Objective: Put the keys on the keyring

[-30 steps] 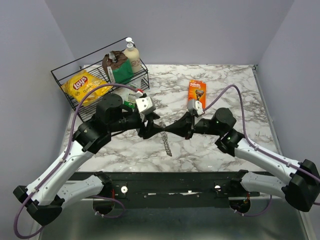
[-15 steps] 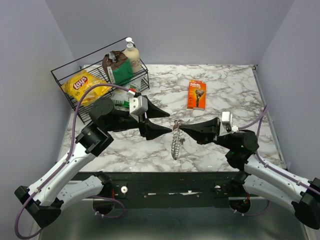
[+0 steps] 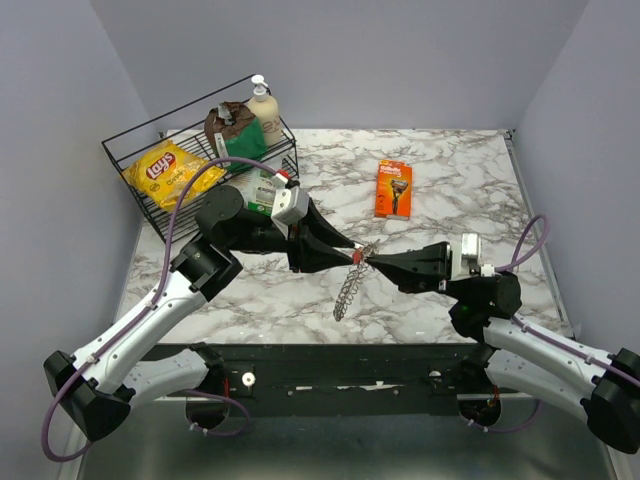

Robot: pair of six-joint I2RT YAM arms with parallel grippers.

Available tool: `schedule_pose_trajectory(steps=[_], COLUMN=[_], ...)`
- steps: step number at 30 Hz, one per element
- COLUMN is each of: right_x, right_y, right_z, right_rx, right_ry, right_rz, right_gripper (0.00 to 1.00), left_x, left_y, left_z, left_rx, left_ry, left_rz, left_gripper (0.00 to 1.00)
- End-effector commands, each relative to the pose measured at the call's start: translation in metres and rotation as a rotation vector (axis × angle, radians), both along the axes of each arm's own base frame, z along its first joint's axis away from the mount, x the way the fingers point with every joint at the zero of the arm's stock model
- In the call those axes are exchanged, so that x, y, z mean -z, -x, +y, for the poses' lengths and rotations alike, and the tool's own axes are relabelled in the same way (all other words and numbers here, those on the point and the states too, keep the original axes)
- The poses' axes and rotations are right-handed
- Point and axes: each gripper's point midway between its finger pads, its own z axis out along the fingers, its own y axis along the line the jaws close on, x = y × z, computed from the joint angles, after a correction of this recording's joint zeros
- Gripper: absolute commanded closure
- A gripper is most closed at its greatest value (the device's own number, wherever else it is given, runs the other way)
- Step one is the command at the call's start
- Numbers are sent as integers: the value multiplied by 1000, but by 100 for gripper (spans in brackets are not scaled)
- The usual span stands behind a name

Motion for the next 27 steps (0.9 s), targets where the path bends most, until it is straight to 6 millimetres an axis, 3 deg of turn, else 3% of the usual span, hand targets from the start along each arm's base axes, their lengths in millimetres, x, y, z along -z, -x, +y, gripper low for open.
schedule_pose_trajectory(steps=[1,15,19,24,27], right_x=[-18,-16,-14,-14,-14], right_y=[9,5,4,4,5], right_z=[-8,-4,-1,1,1], right_rx=[-1,-3,-11,-21,-24], right_ry=[-64,-52,-41,-37,-39], right_rz=[-83,-71,-72,-67,-68], right_gripper=[99,99,99,100,99], left_x=[-12,-8,-3,1,5], left_y=[5,4,1,0,-1], left_z=[-3,-10,-13,-18,-20], left_rx=[35,45,32,23,17], left_ry=[21,-5,-26,-67,-88], left_rz=[-22,-26,-14,-25,-30], left_gripper=[57,59,67,68,78])
